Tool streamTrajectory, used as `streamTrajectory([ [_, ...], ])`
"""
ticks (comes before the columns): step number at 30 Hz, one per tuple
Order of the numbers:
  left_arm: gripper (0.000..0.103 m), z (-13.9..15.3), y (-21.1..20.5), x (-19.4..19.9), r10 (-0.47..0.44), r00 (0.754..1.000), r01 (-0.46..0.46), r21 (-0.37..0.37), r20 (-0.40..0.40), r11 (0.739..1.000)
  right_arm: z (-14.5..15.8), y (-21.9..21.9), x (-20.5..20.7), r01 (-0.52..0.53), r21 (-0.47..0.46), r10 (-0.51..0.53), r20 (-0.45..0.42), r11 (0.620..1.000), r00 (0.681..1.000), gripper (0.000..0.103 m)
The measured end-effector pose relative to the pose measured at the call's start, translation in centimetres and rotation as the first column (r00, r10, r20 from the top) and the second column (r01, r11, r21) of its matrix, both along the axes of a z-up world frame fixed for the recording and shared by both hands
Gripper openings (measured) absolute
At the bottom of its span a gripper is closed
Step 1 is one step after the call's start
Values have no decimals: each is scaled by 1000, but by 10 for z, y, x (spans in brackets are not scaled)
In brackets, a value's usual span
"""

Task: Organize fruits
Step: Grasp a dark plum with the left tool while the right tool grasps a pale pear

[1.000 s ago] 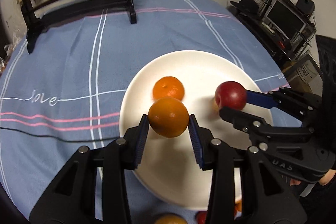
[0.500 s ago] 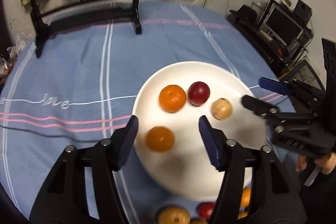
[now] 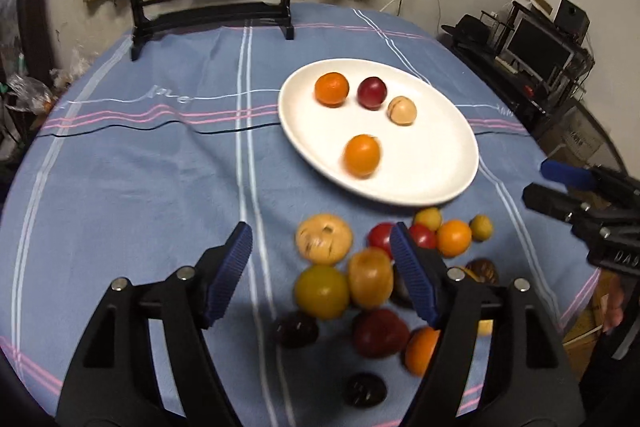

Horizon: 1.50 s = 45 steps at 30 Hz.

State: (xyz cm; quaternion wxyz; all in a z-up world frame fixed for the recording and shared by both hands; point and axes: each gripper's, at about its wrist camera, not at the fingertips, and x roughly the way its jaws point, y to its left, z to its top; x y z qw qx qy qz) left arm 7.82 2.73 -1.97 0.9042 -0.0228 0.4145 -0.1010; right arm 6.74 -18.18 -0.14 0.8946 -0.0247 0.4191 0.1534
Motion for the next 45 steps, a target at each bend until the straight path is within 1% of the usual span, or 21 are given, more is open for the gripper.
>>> streamTrajectory([
  [1,83,2,2,-6,3,1000,-3,3,10,1000,0,-1,-5,8,5,-8,4,1000,1000,64],
  [3,85,5,7,-19,13,999,-13,3,33,1000,-1,-2,-17,25,17,-25,12,1000,1000,64],
  [7,86,4,15,-43,16,999,-16,-3,45,1000,-12,-2,-45,51,24,-51,13,998,999,64],
  [11,87,-4,15,-62,-25,999,25,-17,24,1000,-36,0,-68,39,49,-37,-41,998,998,64],
  [15,87,-20,6,-81,-87,996,87,10,-12,996,-60,7,-79,32,69,-26,-83,997,996,64],
  [17,87,-27,3,-86,-99,995,99,12,-32,995,-66,9,-79,31,79,-24,-78,996,997,55],
  [18,87,-29,2,-87,-101,994,102,11,-38,995,-69,10,-77,29,85,-22,-81,996,996,53],
  [21,87,-33,2,-91,-104,993,105,8,-48,994,-80,13,-70,14,86,-6,-102,996,995,52],
  [23,87,-33,1,-92,-114,992,114,-1,-51,994,-89,16,-62,15,79,-6,-103,997,995,38],
  [25,87,-35,0,-93,-119,991,120,-3,-58,993,-89,13,-62,18,99,-9,-92,995,996,37],
  [27,87,-37,-1,-93,-116,991,117,6,-63,993,-83,10,-69,18,117,-9,-80,993,997,37],
  [29,87,-38,-2,-93,-121,990,121,4,-69,993,-76,6,-76,24,106,-18,-60,994,998,37],
  [33,87,-39,-12,-97,-176,982,175,-21,-66,984,-74,-9,-81,74,100,-68,-63,992,996,37],
  [35,80,-41,-16,-97,-193,979,191,-32,-66,981,-76,-15,-82,90,109,-82,-74,990,994,37],
  [37,64,-47,-19,-92,-193,977,191,-28,-87,981,-76,-18,-85,91,127,-82,-75,988,994,37],
  [38,60,-51,-20,-89,-191,976,188,-29,-102,982,-75,-19,-87,88,139,-78,-74,986,994,37],
  [40,41,-58,-20,-84,-184,974,180,-41,-132,983,-75,-20,-89,83,148,-73,-72,986,995,37],
  [41,39,-61,-21,-83,-184,973,179,-44,-138,983,-75,-21,-89,83,148,-72,-73,986,995,37],
  [44,39,-66,-22,-81,-167,976,165,-20,-141,986,-75,-21,-89,86,152,-74,-80,985,994,37],
  [45,36,-67,-22,-81,-166,976,165,-21,-143,986,-75,-22,-89,87,152,-75,-82,984,994,37],
])
